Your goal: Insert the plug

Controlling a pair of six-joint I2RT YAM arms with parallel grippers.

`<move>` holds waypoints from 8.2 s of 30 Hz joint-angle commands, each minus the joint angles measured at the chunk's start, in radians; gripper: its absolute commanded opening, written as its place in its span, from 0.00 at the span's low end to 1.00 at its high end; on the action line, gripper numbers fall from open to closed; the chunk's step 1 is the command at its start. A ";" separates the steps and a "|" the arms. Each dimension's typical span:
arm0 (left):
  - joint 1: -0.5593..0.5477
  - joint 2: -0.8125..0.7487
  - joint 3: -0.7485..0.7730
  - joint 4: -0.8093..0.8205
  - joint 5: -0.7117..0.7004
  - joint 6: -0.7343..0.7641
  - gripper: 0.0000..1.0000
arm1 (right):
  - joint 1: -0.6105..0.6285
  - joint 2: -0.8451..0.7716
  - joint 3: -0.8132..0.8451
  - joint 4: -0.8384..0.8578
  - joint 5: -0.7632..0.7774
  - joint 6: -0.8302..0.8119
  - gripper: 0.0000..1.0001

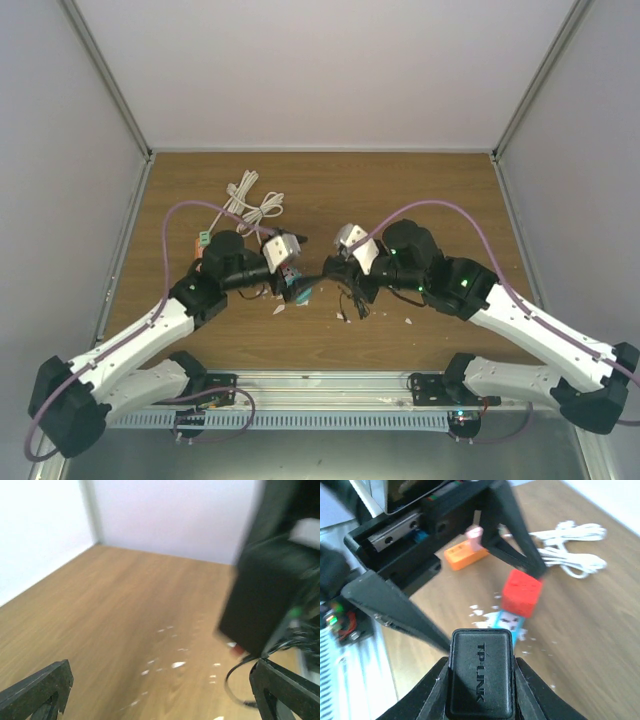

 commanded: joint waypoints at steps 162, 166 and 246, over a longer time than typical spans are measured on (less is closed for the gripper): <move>0.316 0.348 0.047 0.107 -0.341 -0.443 0.49 | 0.071 0.936 -0.179 0.679 0.340 0.305 0.00; 0.287 0.299 -0.056 0.231 -0.276 -0.436 0.01 | 0.072 0.933 -0.195 0.696 0.331 0.312 0.01; 0.186 0.618 -0.258 0.442 -0.447 -0.563 0.00 | 0.036 0.948 -0.214 0.690 0.336 0.296 0.00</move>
